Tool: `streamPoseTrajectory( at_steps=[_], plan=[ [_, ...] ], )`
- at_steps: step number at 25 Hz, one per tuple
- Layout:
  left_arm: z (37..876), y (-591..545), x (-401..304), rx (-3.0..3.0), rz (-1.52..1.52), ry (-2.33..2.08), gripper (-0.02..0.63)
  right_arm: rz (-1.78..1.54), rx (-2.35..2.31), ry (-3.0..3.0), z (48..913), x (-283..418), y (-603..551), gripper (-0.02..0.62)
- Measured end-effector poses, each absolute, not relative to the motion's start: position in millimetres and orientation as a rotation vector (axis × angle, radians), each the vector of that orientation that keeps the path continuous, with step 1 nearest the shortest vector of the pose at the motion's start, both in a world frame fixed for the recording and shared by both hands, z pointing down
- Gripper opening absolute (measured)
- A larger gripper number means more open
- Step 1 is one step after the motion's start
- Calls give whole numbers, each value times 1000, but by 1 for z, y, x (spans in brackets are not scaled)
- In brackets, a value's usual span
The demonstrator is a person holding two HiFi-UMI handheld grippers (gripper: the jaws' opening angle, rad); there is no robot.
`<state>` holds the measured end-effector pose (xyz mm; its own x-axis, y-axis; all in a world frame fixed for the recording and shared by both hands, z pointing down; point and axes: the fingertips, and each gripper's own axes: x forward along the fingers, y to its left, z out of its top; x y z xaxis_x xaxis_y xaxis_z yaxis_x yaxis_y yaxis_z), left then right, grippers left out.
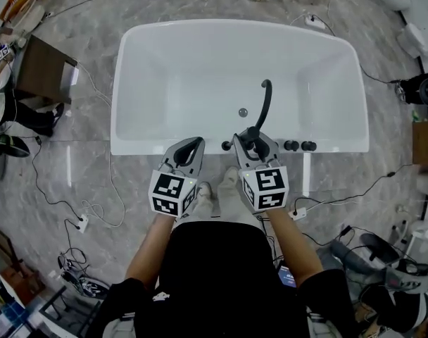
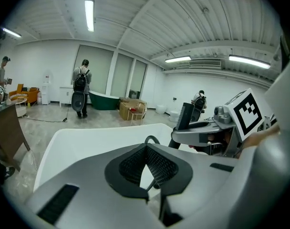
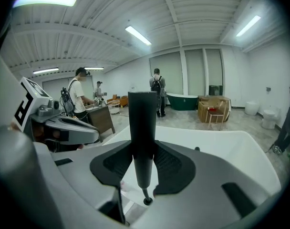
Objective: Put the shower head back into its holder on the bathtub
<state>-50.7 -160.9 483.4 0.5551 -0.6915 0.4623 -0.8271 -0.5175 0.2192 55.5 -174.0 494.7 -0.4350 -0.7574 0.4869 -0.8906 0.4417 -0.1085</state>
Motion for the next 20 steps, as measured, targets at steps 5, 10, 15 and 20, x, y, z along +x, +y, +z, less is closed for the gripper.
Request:
streamPoseTrajectory(
  at_steps=[5, 10, 15, 20],
  plan=[
    [511, -157, -46, 2358, 499, -1194, 13, 563, 1394, -2291, 529, 60, -175, 146],
    [541, -152, -42, 2335, 540, -1160, 14, 611, 1358, -2252, 565, 64, -174, 146],
    [565, -146, -37, 2307, 559, -1135, 14, 641, 1307, -2204, 597, 67, -165, 146],
    [582, -149, -39, 2284, 564, -1152, 12, 662, 1259, -2181, 623, 66, -162, 146]
  ],
)
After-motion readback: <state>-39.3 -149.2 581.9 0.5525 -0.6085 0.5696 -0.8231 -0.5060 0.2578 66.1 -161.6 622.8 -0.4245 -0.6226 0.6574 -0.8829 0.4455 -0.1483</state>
